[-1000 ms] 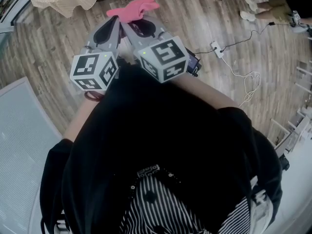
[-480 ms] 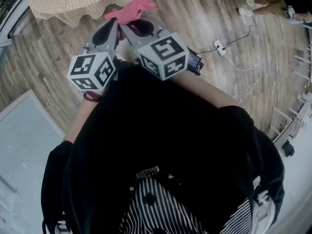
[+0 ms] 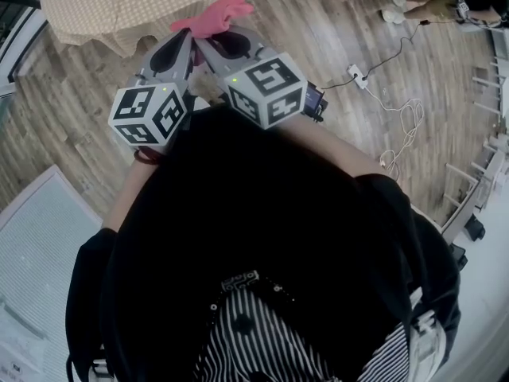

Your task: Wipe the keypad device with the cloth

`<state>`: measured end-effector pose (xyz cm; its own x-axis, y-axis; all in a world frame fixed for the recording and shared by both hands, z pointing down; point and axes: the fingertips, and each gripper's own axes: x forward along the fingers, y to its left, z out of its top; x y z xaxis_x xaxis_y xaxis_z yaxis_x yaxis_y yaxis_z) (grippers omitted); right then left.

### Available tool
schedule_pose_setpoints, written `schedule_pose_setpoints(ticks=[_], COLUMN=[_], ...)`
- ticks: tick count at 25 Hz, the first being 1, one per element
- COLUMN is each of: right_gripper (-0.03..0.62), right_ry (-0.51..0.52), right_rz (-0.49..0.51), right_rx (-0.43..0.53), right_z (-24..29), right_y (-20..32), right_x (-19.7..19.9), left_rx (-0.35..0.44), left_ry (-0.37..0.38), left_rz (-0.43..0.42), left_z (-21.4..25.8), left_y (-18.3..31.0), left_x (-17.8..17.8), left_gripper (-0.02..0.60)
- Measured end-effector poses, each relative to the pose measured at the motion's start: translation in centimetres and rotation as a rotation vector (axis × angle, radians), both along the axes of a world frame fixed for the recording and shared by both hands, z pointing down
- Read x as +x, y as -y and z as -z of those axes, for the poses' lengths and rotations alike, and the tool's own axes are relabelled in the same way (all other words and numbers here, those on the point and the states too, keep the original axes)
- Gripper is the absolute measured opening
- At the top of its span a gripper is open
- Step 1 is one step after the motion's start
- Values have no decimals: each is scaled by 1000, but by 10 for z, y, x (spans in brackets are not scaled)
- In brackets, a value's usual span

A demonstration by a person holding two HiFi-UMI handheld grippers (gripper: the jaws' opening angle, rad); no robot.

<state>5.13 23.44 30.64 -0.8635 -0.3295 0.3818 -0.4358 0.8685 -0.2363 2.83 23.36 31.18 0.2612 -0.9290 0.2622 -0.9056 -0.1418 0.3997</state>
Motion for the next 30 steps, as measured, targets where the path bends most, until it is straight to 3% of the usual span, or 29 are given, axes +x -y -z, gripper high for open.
schedule_pose_setpoints(ticks=[8,16,21,30], right_gripper=[46,46,46,46], right_ry=[-30,-41,-19,-16], right_rz=[56,178,238,314], right_rx=[-4,1,-2,-18], right_z=[-9,-12,-11,-20], right_y=[-17,-33,-23,20], right_x=[-36,-74,-106,-154], left_rx=[-4,-7,-7,-25], left_ry=[-37,-38,20,21], left_rz=[48,170,226,281], left_z=[-9,-13,-10,-18], left_y=[-18,-37,-28,13], left_x=[-36,-73,-105,-152], left_gripper=[-2,-2,-2,-2])
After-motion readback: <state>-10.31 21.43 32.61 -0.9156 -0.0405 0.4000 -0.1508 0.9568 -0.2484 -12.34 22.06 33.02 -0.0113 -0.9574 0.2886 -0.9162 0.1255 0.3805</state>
